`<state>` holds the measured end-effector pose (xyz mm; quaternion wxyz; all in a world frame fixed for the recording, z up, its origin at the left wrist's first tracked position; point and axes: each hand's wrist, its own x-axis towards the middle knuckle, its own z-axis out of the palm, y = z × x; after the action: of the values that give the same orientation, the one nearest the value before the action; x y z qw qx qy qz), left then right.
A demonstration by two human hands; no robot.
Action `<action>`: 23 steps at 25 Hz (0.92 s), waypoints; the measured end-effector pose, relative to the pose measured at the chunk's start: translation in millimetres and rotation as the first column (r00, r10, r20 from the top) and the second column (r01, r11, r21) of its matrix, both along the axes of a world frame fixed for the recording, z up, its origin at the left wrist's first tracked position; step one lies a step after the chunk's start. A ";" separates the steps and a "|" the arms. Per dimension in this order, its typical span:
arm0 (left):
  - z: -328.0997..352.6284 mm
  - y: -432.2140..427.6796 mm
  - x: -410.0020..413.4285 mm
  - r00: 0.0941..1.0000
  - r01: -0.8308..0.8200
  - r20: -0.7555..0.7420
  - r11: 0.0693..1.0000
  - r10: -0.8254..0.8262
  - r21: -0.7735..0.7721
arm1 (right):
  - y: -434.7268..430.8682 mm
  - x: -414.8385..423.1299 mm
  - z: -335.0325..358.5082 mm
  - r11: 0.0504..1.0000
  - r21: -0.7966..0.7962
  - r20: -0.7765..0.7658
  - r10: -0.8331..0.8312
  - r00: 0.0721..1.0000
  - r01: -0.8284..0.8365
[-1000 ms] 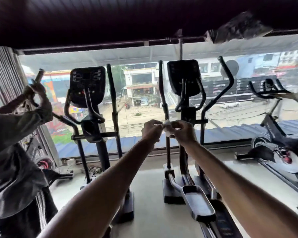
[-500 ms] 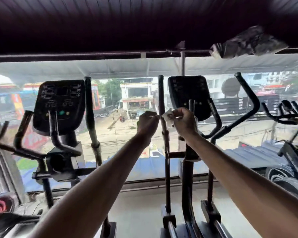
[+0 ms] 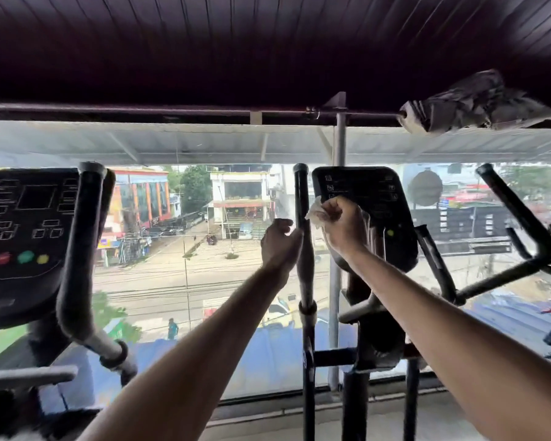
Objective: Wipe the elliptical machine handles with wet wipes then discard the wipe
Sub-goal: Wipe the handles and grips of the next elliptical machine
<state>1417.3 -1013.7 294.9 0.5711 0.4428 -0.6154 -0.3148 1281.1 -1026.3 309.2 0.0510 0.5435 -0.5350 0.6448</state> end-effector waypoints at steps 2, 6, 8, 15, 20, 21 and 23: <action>-1.1 -37.0 -13.2 1.000 -0.011 0.005 1.000 0.011 0.004 | -36.0 -11.9 6.9 0.999 -0.029 -0.091 -0.024 0.996 0.022; 2.0 -82.2 -33.6 0.998 -0.038 -0.040 0.999 0.038 -0.001 | -86.0 -29.4 22.2 0.993 -0.109 -0.274 -0.064 0.960 0.035; 5.1 -96.0 -44.2 0.996 -0.031 -0.081 1.000 0.030 -0.005 | -109.8 -39.3 27.0 0.995 -0.103 -0.377 -0.025 0.926 -0.015; 0.8 -136.2 -71.8 0.980 -0.133 -0.162 0.988 0.120 -0.075 | -187.0 -58.9 72.2 0.975 -0.150 -0.555 0.055 0.830 -0.165; -6.2 -142.9 -70.3 0.965 0.031 -0.261 0.999 -0.036 -0.024 | -203.5 -76.4 90.9 0.967 -0.161 -0.659 0.042 0.751 -0.196; -5.7 -146.2 -68.9 0.954 0.067 -0.294 0.998 -0.063 0.003 | -203.8 -77.0 95.2 0.968 -0.171 -0.654 0.028 0.756 -0.184; -6.9 -150.8 -65.0 0.934 0.130 -0.340 0.991 -0.111 0.033 | -206.1 -77.4 104.0 0.967 -0.198 -0.637 -0.005 0.771 -0.158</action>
<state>1352.3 -1164.5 288.0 0.6352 0.3592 -0.5257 -0.4371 1203.7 -1232.4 413.1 0.2665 0.7396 -0.3819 0.4859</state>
